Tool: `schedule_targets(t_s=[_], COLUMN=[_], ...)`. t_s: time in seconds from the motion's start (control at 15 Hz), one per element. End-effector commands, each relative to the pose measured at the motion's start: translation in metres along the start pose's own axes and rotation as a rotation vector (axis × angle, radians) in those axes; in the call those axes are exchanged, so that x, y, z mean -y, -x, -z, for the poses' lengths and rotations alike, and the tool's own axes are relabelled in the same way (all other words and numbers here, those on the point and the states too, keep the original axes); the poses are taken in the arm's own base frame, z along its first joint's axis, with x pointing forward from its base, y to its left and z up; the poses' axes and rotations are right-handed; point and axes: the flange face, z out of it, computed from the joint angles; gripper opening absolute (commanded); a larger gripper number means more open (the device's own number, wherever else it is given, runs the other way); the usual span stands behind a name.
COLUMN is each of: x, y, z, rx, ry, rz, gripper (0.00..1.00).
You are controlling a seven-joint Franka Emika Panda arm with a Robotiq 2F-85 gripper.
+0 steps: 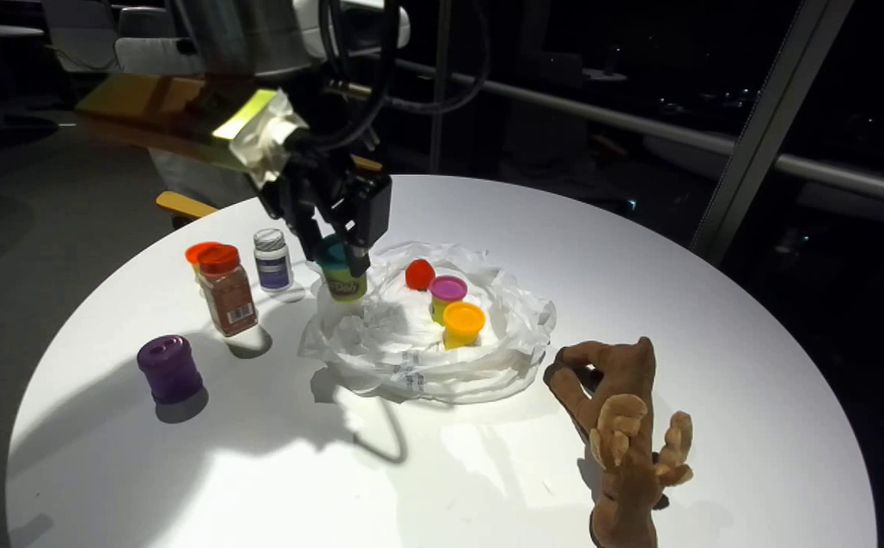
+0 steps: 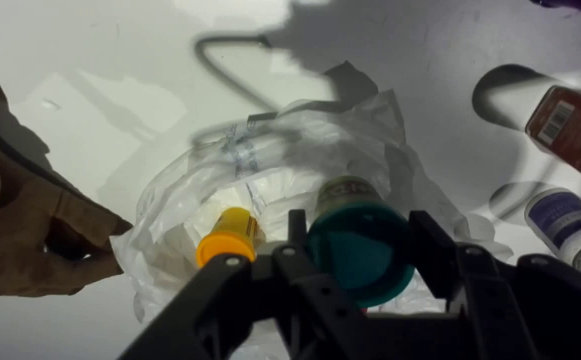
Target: Put the things on the table into the plastic bag
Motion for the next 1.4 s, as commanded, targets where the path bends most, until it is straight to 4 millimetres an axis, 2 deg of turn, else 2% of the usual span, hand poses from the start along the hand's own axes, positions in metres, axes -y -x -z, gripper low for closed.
schedule_targets(t_s=[0.0, 0.2, 0.53, 0.73, 0.87, 0.93, 1.0, 1.2, 1.33], x=[-0.006, -0.014, -0.022, -0.021, -0.020, -0.021, -0.021, -0.017, -0.009], y=[-0.041, -0.057, -0.065, -0.071, -0.076, -0.078, -0.078, -0.071, -0.062], z=[-0.012, -0.044, -0.110, -0.129, -0.131, -0.124, -0.120, -0.090, -0.067], rx=[-0.001, 0.050, 0.137, 0.123, 0.110, 0.105, 0.097, 0.088, 0.097], ry=[0.006, -0.004, -0.015, -0.022, -0.016, -0.008, -0.013, -0.023, -0.016], rz=[-0.065, -0.101, -0.193, -0.227, -0.227, -0.220, -0.222, -0.210, -0.189], gripper=[0.29, 0.29, 0.29, 0.29, 0.29, 0.79, 0.80, 0.99, 1.00])
